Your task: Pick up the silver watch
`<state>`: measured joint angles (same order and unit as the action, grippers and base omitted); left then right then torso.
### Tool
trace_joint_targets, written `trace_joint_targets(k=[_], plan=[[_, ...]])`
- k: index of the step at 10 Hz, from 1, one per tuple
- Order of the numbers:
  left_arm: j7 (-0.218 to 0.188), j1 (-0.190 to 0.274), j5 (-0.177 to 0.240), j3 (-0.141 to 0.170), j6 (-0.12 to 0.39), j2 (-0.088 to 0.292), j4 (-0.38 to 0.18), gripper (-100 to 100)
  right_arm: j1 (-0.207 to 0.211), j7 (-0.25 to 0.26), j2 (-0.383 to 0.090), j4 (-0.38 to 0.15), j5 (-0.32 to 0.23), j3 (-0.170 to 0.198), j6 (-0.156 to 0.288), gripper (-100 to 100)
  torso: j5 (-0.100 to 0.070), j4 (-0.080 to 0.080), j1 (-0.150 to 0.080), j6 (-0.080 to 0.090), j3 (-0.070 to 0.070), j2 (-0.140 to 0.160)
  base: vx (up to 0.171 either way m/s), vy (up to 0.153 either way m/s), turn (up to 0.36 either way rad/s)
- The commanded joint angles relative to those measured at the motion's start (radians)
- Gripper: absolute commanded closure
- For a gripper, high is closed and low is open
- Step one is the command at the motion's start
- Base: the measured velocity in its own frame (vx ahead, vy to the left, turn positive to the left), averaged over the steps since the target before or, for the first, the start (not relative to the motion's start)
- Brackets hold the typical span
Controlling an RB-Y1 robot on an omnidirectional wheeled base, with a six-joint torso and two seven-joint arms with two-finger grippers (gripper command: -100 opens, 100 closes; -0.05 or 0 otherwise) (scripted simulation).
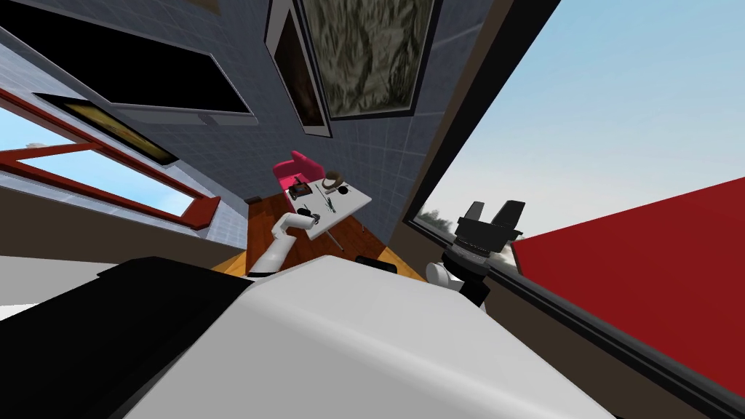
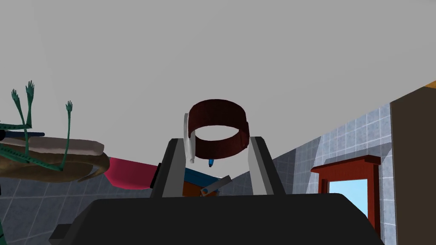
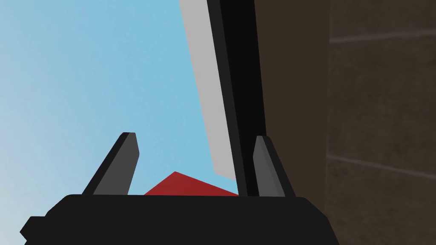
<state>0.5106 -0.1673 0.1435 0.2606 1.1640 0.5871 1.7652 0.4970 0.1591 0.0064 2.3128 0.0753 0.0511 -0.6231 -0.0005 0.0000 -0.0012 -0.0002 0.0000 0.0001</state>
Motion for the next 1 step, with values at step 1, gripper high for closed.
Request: trace_joint_targets(k=[1], plan=[[0.0, 0.0, 0.0, 0.0, 0.0, 0.0, 0.0, 0, 0.0, 0.0, 0.0, 0.0, 0.0, 0.0, 0.0, 0, 0.0, 0.0, 0.0, 0.0, 0.0, 0.0, 0.0, 0.0, 0.0]])
